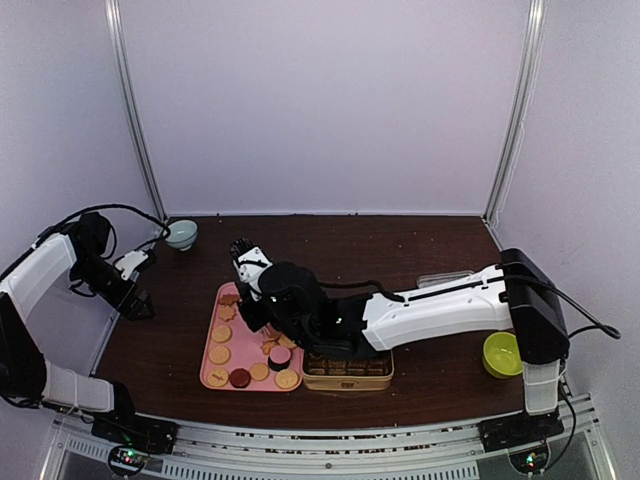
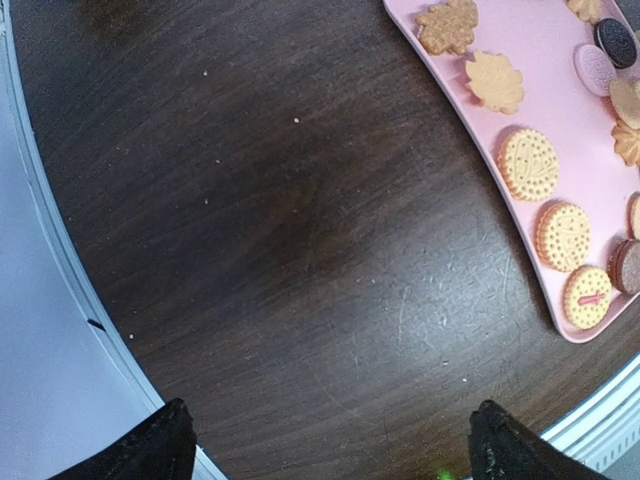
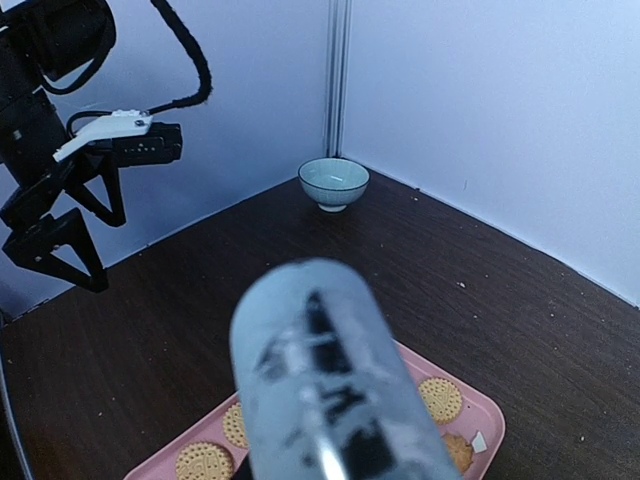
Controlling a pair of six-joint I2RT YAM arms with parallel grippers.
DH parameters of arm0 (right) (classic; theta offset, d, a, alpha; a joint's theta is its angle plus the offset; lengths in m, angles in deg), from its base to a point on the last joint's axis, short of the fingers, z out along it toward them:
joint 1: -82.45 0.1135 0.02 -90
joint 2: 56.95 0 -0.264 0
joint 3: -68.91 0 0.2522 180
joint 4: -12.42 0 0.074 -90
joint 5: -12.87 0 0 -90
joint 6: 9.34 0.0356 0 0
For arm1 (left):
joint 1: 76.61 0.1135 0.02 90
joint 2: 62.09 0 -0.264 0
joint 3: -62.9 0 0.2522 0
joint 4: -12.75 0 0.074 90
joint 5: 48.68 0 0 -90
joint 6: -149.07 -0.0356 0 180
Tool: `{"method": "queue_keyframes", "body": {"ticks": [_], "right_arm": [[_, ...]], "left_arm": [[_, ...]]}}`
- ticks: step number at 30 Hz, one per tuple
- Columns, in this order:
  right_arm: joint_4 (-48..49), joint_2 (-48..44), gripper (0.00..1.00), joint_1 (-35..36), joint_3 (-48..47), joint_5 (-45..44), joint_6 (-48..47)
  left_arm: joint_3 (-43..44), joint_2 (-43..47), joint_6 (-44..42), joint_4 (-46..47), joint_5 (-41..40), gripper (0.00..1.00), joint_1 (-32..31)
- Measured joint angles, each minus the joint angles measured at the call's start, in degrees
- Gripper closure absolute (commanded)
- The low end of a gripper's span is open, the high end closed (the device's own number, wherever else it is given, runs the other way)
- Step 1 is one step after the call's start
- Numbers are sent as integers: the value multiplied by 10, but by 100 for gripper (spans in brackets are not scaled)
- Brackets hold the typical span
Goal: Pack the cookies
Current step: Pick up the fake cookies from the plate.
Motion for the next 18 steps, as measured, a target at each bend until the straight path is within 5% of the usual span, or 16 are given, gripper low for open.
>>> {"method": "queue_keyframes", "body": {"ticks": [18], "right_arm": [[-9, 48, 65, -44, -37, 29, 39]], "left_arm": [[-2, -9, -10, 0, 7, 2, 0]]}}
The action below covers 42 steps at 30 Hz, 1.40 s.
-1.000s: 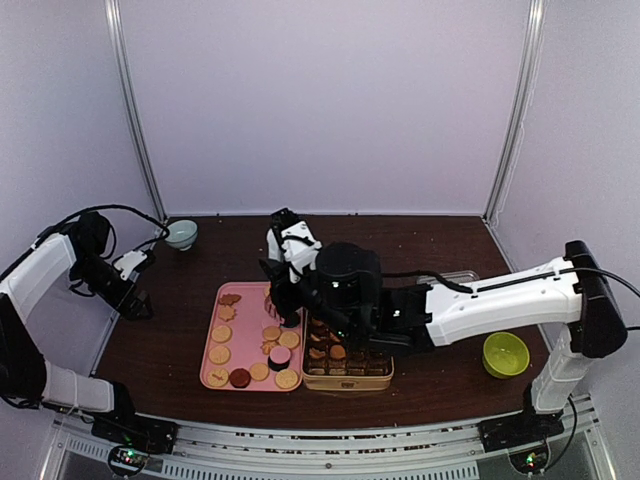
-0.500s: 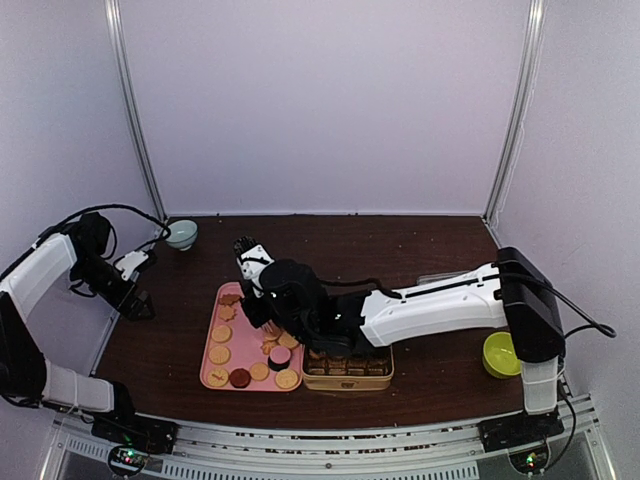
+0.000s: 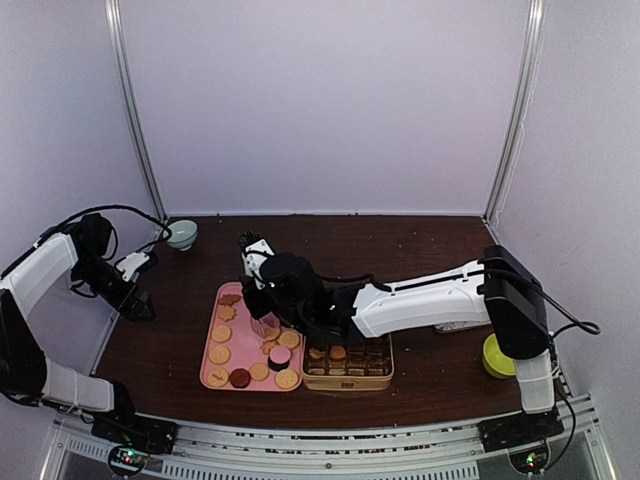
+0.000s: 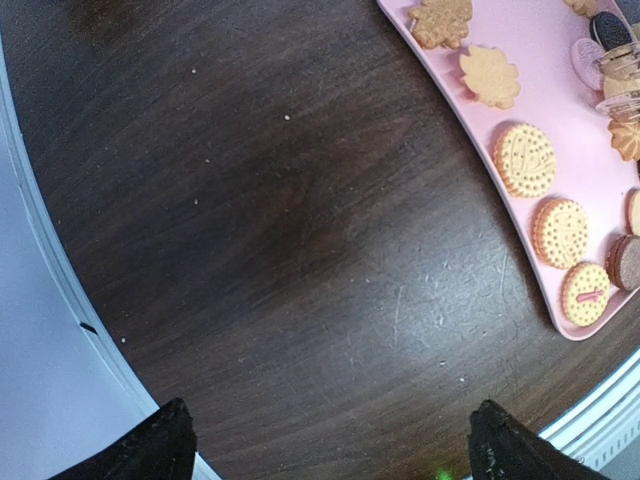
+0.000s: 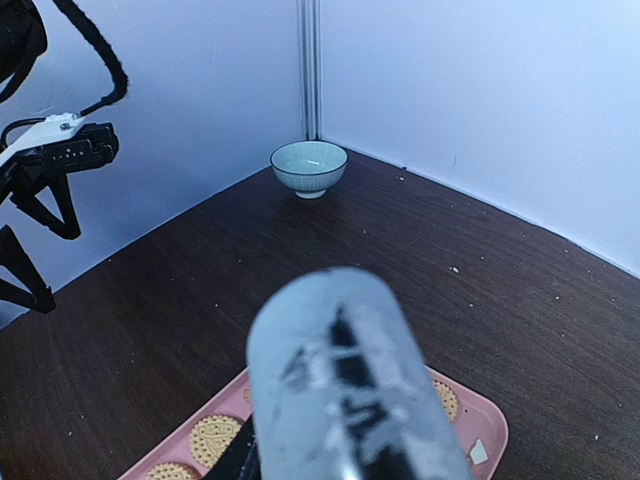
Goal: Pack the cookies
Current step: Pick up the fake cookies from the plate.
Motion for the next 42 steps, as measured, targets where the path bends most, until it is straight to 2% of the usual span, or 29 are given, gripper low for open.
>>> {"method": "queue_keyframes", "body": {"ticks": [15, 21, 24, 30, 39, 42], "right_arm": [[2, 5, 62, -1, 2, -1, -2], [37, -2, 63, -1, 36, -6, -2], [42, -9, 69, -1, 47, -7, -2], [45, -15, 87, 2, 49, -10, -4], [34, -25, 100, 1, 48, -11, -19], [30, -29, 100, -2, 48, -9, -19]], "left_arm": [[0, 0, -2, -2, 2, 2, 0], [0, -3, -2, -3, 3, 2, 0], [0, -5, -2, -5, 8, 2, 0], [0, -7, -2, -14, 14, 2, 0], [0, -7, -2, -17, 18, 2, 0], [0, -7, -2, -18, 20, 2, 0]]}}
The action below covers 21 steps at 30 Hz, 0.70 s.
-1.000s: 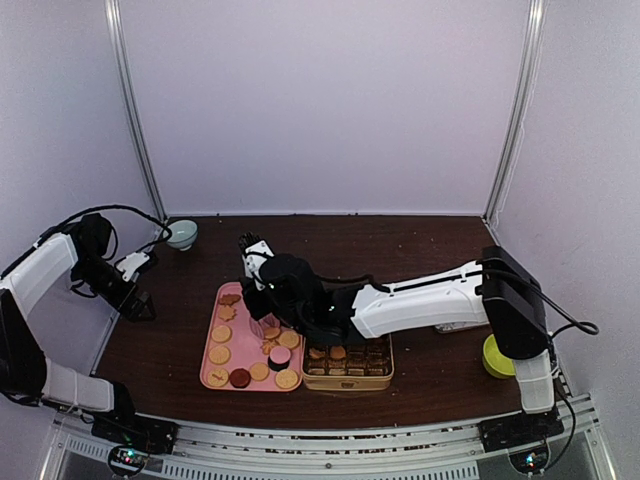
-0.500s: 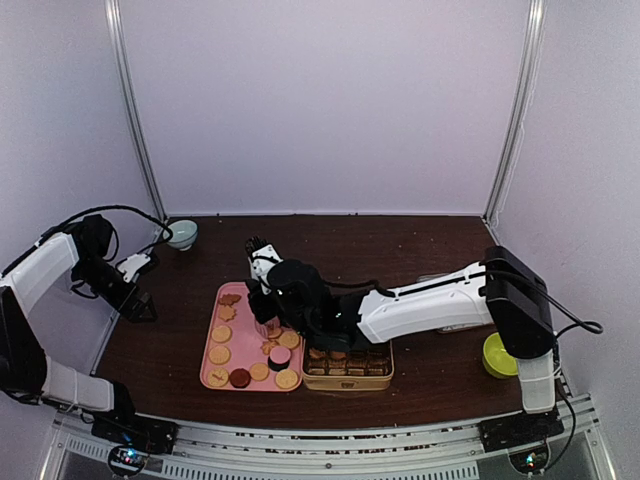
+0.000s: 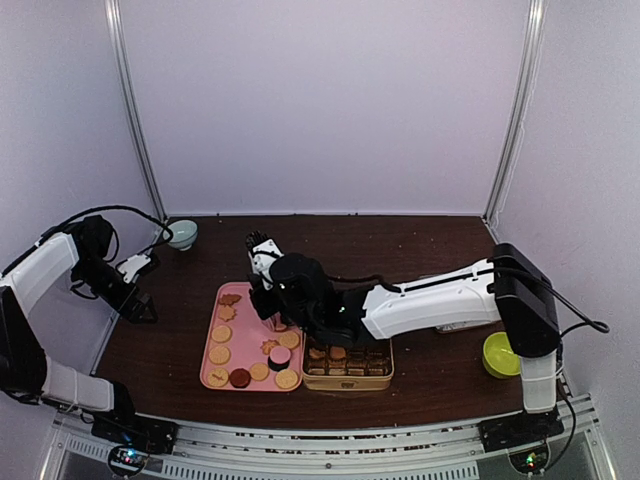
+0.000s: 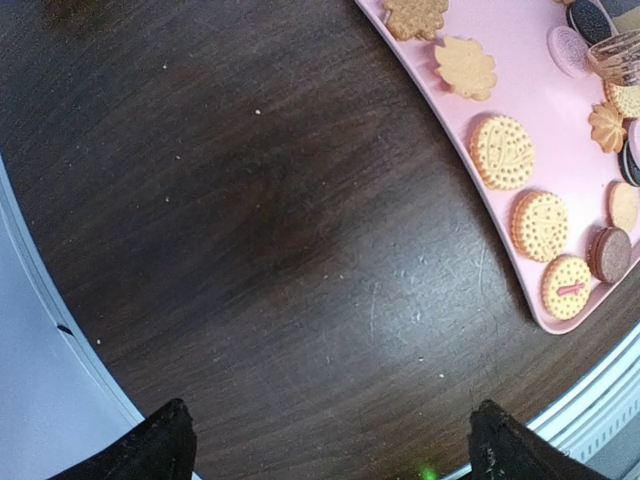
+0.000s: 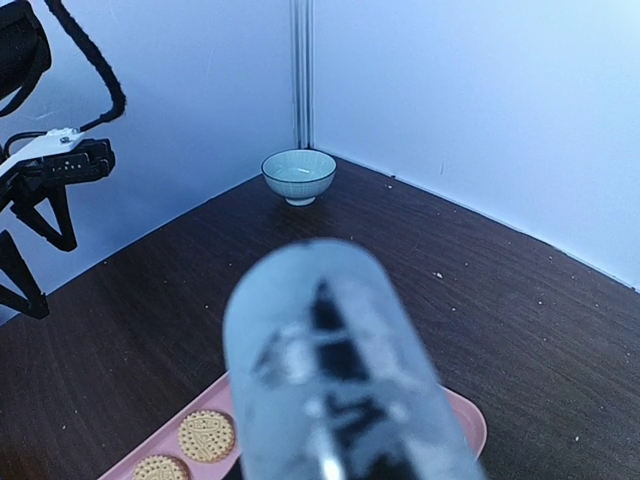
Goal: Pack the cookies
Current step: Pick up the fake cookies from the plate.
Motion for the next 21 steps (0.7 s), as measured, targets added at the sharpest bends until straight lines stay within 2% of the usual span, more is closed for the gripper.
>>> {"method": "queue_keyframes", "body": {"ticks": [21], "right_arm": [[-6, -26, 100, -31, 1, 17, 20]], "left_arm": [[0, 0, -4, -9, 8, 2, 0]]}}
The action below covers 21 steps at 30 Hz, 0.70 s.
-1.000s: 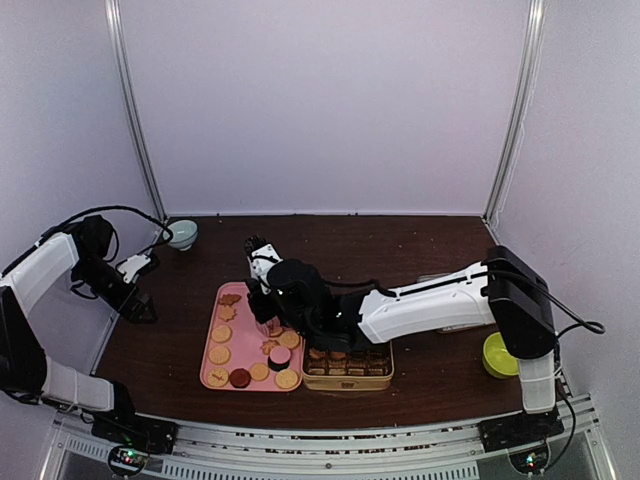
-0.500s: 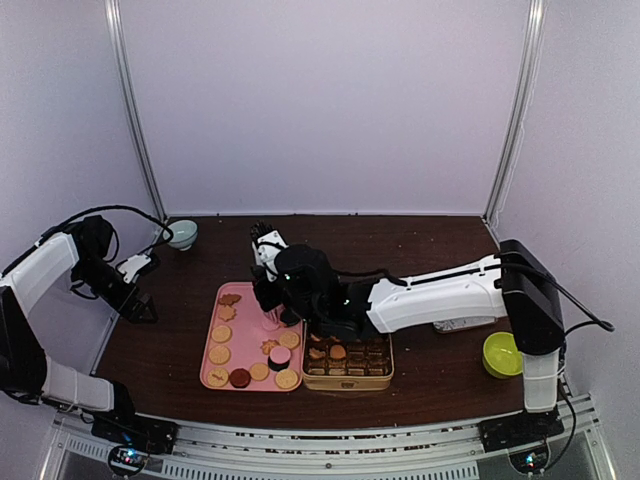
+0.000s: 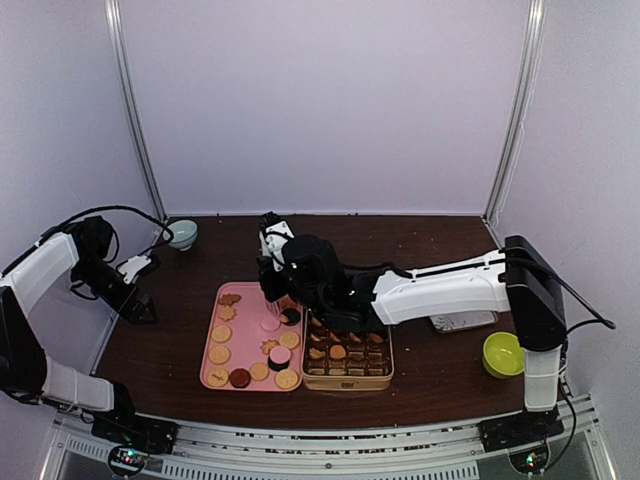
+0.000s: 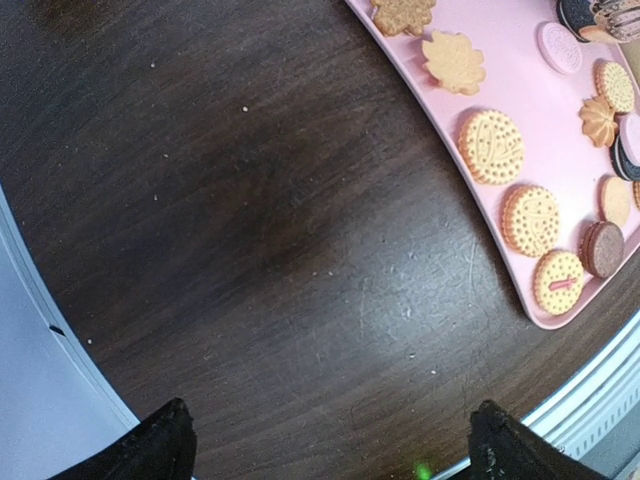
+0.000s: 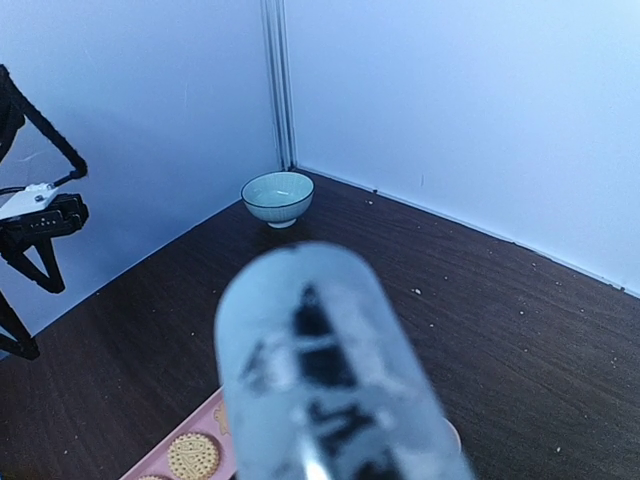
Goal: Pack the cookies
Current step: Pick up the fake cookies from the plate, then place the fake cookies in the empty pocket of the box.
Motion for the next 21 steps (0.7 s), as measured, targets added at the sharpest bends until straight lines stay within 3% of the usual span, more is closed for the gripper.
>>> {"method": "queue_keyframes", "body": {"ticks": [6, 16, 21], "right_arm": [[-7, -80, 100, 0, 57, 3, 2], [-2, -348, 100, 0, 266, -25, 22], [-33, -400, 100, 5, 345, -38, 40]], "left_arm": [[0, 0, 0, -4, 3, 2, 0], [1, 0, 0, -5, 9, 2, 0], [1, 0, 0, -5, 10, 2, 0]]}}
